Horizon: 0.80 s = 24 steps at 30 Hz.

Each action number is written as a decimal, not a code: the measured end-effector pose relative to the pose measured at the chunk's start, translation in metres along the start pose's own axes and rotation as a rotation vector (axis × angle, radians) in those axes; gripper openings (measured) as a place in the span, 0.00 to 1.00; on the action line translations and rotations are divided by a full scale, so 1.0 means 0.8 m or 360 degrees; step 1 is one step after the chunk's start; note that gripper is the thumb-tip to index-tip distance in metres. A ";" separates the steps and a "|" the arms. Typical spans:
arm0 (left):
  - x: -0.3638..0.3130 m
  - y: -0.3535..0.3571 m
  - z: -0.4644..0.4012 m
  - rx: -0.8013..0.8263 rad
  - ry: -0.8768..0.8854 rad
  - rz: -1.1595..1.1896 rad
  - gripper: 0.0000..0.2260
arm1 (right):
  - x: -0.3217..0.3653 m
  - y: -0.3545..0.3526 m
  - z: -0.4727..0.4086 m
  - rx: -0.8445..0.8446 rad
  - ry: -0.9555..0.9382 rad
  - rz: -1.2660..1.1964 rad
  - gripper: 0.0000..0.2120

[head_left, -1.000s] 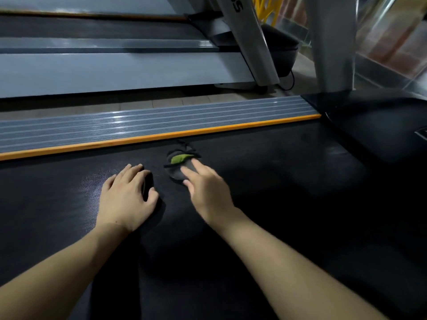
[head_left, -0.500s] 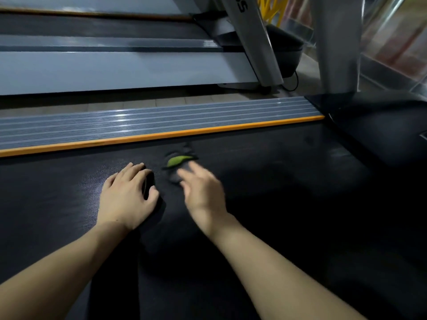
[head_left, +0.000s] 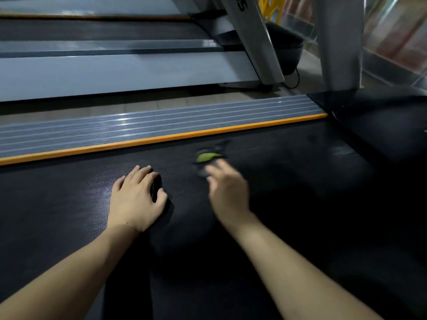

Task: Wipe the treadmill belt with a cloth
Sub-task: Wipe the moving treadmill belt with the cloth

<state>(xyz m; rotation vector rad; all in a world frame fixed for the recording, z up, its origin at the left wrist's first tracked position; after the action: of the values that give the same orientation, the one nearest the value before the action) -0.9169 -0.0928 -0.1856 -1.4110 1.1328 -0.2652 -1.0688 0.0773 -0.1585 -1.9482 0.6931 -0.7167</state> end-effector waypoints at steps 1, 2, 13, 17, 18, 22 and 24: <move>0.000 -0.001 0.000 -0.0010 0.0004 0.0005 0.25 | 0.030 0.009 0.011 0.0075 -0.0104 -0.0074 0.14; 0.000 -0.001 0.001 -0.0017 0.0011 0.0004 0.25 | 0.045 0.013 0.016 0.0134 -0.0203 -0.0141 0.15; 0.003 0.003 0.000 0.0024 0.0014 0.0030 0.23 | -0.143 -0.029 -0.017 -0.0029 0.0331 0.0300 0.13; -0.001 -0.001 0.000 -0.0062 0.0081 0.0104 0.20 | 0.018 0.000 0.022 0.0015 -0.0185 0.0106 0.09; -0.003 -0.004 0.002 -0.0078 0.0103 0.0120 0.20 | 0.042 0.005 0.034 0.0066 -0.0293 0.0006 0.11; -0.009 -0.011 0.007 0.0019 0.0132 0.0116 0.22 | 0.007 -0.009 0.033 0.0102 -0.0622 -0.0029 0.15; -0.012 -0.012 0.005 0.0116 0.0120 0.0127 0.24 | -0.073 -0.021 0.005 0.0009 -0.0419 0.0122 0.14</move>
<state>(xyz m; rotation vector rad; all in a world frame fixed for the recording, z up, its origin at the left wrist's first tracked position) -0.9144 -0.0855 -0.1734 -1.2977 1.2263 -0.3020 -1.1020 0.1280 -0.1570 -1.9541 0.5982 -0.4051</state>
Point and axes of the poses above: each hand's wrist, its own z-axis away from the middle knuckle, its own y-axis out of the palm, x = y × z, the point moved 6 cm from there along -z, towards the middle knuckle, and after that the axes turned 15 degrees about z, right-handed, at the moved point
